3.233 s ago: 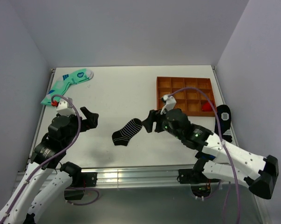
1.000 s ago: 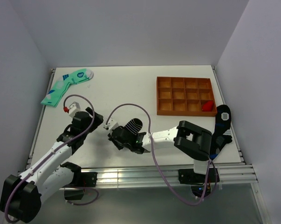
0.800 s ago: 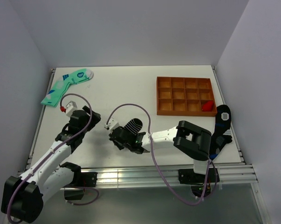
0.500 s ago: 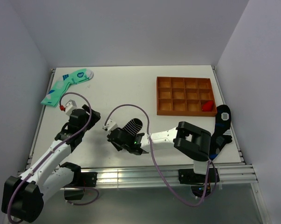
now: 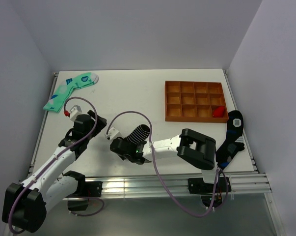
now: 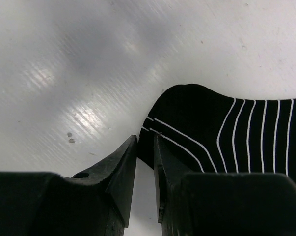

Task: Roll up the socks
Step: Roll the sock at the center of the board.

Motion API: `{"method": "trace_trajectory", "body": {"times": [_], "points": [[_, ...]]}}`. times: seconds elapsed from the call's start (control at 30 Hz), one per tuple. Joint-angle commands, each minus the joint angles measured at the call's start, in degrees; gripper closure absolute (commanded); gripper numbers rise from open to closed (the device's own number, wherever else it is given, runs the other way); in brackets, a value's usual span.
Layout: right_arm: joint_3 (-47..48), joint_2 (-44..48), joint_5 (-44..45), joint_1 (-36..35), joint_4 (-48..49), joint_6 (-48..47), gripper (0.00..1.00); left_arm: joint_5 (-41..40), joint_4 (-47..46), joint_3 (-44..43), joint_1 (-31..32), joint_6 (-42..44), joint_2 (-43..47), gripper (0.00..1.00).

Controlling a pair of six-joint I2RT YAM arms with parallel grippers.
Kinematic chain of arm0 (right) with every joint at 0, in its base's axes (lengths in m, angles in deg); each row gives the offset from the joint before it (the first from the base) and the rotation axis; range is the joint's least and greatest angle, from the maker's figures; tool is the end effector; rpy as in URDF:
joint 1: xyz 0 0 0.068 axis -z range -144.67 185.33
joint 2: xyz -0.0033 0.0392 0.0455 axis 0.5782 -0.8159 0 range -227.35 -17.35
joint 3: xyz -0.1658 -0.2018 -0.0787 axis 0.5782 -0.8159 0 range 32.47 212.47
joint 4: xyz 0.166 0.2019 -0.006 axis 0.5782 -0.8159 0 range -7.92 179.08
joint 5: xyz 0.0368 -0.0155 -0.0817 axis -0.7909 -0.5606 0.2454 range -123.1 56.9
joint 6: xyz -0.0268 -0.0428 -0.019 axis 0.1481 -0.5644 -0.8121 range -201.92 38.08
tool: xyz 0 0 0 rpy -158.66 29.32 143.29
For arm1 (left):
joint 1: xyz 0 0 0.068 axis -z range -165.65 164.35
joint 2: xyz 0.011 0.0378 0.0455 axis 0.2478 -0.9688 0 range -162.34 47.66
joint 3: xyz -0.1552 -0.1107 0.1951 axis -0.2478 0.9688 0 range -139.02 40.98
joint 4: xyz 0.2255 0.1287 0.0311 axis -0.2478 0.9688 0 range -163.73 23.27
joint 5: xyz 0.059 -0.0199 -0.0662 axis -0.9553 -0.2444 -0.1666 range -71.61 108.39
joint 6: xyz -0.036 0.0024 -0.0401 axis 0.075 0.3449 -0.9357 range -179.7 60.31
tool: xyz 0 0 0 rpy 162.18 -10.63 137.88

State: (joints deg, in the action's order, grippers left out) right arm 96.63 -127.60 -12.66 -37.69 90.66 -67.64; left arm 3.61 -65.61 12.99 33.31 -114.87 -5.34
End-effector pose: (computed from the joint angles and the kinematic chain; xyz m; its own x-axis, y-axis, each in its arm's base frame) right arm 0.1291 0.3799 0.1509 -0.4016 -0.5235 -0.7515 -0.7475 0.6615 -0.0614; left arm 0.1915 -0.0562 0.2158 -0.3871 -0.7062 -0.5928 -0.3602 0.7076 -0.6079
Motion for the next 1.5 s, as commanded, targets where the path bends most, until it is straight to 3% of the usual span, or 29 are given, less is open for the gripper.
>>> {"method": "trace_trajectory", "body": {"times": [0.0, 0.93, 1.47], "points": [[1.93, 0.13, 3.98, -0.46, -1.15, 0.57, 0.72, 0.81, -2.14, -1.46, -0.33, 0.77, -0.09, 0.25], [2.37, 3.91, 7.5, -2.4, -3.25, -0.57, 0.64, 2.92, -4.6, -1.02, -0.33, 1.13, -2.55, 0.25], [3.51, 1.27, 7.59, -2.4, -3.78, -0.13, 0.59, 3.27, -5.31, -1.37, -0.33, 1.48, -3.08, 0.26]]}}
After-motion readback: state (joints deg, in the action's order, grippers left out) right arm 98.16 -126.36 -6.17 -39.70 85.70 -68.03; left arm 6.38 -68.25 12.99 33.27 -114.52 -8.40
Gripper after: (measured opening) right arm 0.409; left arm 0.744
